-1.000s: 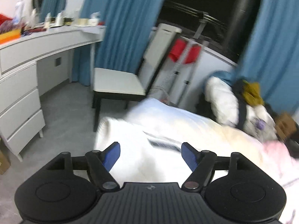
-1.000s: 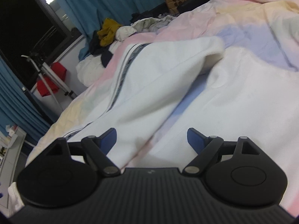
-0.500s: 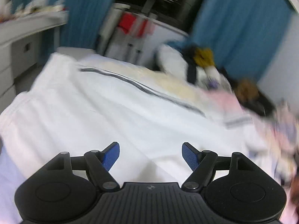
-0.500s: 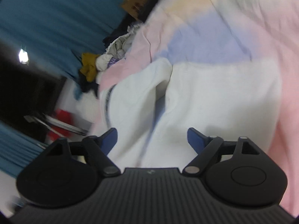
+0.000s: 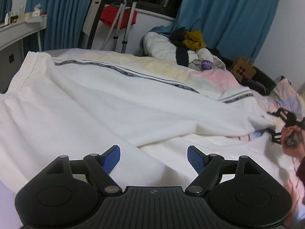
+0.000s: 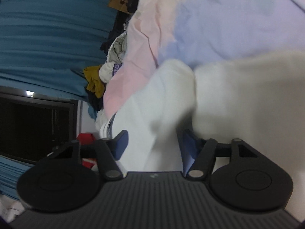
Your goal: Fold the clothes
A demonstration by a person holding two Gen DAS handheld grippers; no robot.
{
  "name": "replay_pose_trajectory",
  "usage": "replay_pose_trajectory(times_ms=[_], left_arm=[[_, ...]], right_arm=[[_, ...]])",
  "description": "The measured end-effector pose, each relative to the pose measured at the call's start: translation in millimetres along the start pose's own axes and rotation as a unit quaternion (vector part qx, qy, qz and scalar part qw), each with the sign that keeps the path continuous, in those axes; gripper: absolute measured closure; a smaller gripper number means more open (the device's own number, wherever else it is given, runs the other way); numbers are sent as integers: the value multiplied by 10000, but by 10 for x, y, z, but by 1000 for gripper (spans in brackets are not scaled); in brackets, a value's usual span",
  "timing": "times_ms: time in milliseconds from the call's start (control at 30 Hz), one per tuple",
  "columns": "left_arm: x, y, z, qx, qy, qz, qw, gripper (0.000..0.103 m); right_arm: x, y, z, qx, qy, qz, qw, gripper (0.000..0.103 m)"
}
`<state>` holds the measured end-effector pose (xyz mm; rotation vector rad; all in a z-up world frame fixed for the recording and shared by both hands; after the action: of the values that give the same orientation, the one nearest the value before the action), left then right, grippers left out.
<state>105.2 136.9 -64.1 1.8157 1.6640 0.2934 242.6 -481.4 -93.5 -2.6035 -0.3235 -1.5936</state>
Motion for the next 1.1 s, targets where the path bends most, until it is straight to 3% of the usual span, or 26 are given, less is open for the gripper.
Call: replay_pose_trajectory(times_ms=[33,67,100,167,200,300,400,433,500,600,667,800,867,967,1100], left_arm=[[33,30,10,-29,-28,-63,10000,24],[63,71,23,-54,-55,-130,9999,24],[88,130,42,-69,-79,-204,9997,24],[151,206,64,-72,-167,-384,9991,24],[180,231,76,-64,-239,-493,9985,24],[252,282,66,-81,-449,-687,9966,24],[265,292,15,-193,-457,-703,9963,24],[278,290,1,-199,-498,-743,9958,24],[311,279,-8,-157,-632,-835,9944,24],[307,266,-18,-128,-598,-760,9952,24],[296,258,-25,-119,-535,-675,9962,24],[271,244,-73,-149,-564,-566,9967,23],[246,234,-89,-150,-551,-497,9971,23],[247,208,-114,-145,-523,-505,9972,23],[266,165,-162,-149,-476,-555,9972,23]], right_arm=[[10,32,79,-80,-143,-113,9998,64],[21,64,158,-158,-299,-231,9992,85],[75,61,230,-263,-595,-513,9966,93],[293,-68,285,-536,-1020,-1437,9829,95],[427,-155,267,-684,-1015,-1857,9750,95],[894,-381,50,-1147,-286,-2793,9529,97],[1151,-530,-206,-1568,371,-3522,9219,97],[1171,-547,-238,-1675,325,-3743,9115,97],[1033,-449,-209,-1643,-21,-3702,9143,97],[474,-144,58,-867,-823,-2914,9491,97],[93,59,237,-322,-1355,-2339,9622,96],[-147,158,92,-27,-1064,-1709,9795,90],[-103,155,-62,-22,-1064,-1557,9821,75],[-149,3,-423,-7,-1050,-1252,9866,62],[-217,-187,-1065,-337,-1294,-991,9861,60]])
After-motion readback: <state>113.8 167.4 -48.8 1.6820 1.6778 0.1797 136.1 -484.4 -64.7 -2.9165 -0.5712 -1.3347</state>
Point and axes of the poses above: each gripper's, at about its wrist camera, not at the fingertips, and z roughly the way its jaws point, x to its left, y to its top, the point moved 1 cm from there along z, roughly the way its jaws point, and after that the axes turned 12 degrees about x, right-handed, at the moved point
